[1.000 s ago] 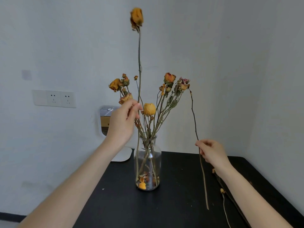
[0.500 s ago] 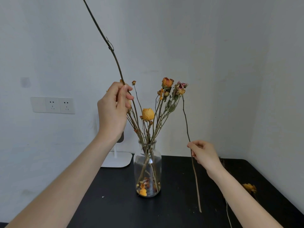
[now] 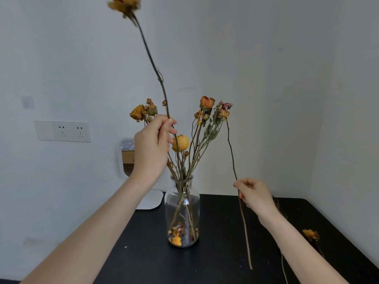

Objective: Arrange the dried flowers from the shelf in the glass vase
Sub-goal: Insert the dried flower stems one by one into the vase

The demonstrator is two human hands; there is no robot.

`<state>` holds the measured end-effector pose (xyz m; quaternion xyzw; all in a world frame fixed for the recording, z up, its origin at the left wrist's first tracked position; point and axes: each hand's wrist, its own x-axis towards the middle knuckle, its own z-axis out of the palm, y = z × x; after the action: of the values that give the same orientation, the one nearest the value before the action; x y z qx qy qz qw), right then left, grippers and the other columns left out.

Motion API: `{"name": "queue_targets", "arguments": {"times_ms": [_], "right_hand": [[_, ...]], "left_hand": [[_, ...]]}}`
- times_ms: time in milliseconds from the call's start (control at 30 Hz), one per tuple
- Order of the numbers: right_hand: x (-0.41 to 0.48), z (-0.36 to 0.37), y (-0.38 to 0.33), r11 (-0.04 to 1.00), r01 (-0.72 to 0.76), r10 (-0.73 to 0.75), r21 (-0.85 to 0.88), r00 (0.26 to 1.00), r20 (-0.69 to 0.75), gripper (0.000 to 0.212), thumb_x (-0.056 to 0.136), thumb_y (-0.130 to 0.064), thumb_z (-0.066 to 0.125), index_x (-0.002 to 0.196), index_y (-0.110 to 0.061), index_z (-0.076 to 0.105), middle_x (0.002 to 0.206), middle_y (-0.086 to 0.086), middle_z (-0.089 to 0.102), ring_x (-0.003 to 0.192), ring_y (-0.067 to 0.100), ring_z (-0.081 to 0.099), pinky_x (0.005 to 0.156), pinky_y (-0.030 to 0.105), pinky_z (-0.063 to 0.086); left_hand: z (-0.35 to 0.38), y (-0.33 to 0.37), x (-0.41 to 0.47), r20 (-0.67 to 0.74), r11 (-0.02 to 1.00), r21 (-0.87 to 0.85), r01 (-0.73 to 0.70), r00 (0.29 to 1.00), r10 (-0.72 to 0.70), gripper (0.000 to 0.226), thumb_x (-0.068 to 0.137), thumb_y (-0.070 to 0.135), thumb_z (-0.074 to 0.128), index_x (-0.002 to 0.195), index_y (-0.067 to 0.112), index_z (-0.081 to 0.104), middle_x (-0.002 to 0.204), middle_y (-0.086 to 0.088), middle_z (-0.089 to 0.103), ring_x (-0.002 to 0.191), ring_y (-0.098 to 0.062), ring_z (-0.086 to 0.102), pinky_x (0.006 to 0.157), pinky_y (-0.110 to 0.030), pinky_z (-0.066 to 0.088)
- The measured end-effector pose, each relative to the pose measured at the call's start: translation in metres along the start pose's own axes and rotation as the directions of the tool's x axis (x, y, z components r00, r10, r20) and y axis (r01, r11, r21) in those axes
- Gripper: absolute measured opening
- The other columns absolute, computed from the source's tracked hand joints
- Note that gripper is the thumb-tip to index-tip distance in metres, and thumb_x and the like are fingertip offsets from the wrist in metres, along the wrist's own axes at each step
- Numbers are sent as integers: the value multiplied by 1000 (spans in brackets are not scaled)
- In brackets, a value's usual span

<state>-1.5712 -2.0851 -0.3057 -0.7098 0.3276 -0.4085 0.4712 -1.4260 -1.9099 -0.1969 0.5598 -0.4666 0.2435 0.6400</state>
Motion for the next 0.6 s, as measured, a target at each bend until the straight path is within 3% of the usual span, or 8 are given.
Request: {"name": "queue_targets", "arguments": {"times_ms": [233, 333, 433, 600], "right_hand": [[0, 1, 4, 1000, 0, 0, -6, 1000, 1, 7, 89, -22, 59, 84, -19, 63, 66, 2, 56, 60, 10, 52, 56, 19, 38], [0, 1, 5, 1000, 3, -3, -6, 1000, 5, 7, 89, -22, 59, 84, -20, 62, 65, 2, 56, 60, 10, 52, 56, 19, 38], [0, 1, 7, 1000, -3, 3, -6, 1000, 12, 8, 89, -22, 59, 84, -18, 63, 64, 2, 56, 58, 9, 50, 55, 19, 37], [0, 3, 9, 1000, -10, 10, -2, 1000, 19, 9, 90, -22, 59, 85, -16, 64, 63, 1, 56, 57, 9, 50, 56, 19, 37]], "left_hand": [[11, -13, -9, 96, 986, 155, -62, 994, 47, 12, 90, 18, 58, 93, 16, 69, 63, 20, 56, 62, 11, 56, 58, -3, 42], [14, -15, -6, 137, 978, 202, -49, 990, 21, 10, 87, 21, 61, 89, 17, 71, 58, 12, 58, 60, -1, 58, 57, -8, 44], [17, -18, -9, 210, 952, 301, -49, 978, -17, 9, 86, 23, 64, 84, 19, 71, 53, 3, 60, 56, -8, 59, 66, -18, 47], [22, -12, -10, 140, 957, 285, -47, 990, 7, 24, 84, 32, 64, 104, 18, 68, 50, 6, 54, 56, -6, 57, 65, -8, 39]]}}
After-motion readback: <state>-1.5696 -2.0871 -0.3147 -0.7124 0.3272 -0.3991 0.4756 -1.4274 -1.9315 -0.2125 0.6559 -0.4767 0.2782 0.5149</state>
